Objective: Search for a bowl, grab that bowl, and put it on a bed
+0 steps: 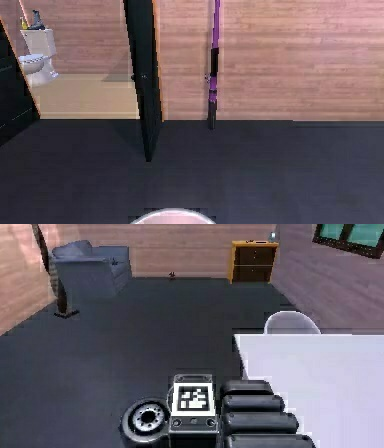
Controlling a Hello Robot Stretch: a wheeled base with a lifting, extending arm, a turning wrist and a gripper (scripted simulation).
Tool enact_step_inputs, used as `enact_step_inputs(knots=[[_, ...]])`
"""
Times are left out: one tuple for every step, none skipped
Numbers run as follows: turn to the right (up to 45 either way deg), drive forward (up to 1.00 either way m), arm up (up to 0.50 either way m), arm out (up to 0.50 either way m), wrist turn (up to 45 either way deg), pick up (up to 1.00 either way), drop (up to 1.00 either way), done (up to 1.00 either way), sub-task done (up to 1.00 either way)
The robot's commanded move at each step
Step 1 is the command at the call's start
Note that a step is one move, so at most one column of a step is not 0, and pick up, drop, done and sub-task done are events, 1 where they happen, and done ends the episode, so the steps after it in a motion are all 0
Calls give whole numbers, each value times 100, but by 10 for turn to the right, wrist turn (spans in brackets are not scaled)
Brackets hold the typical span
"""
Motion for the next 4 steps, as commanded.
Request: enact_step_inputs(knots=[[0,30,0,0,0,0,0,0,0],[-450,0,0,0,0,0,0,0,0],[-390,0,0,0,0,0,0,0,0],[-30,0,0,0,0,0,0,0,0]])
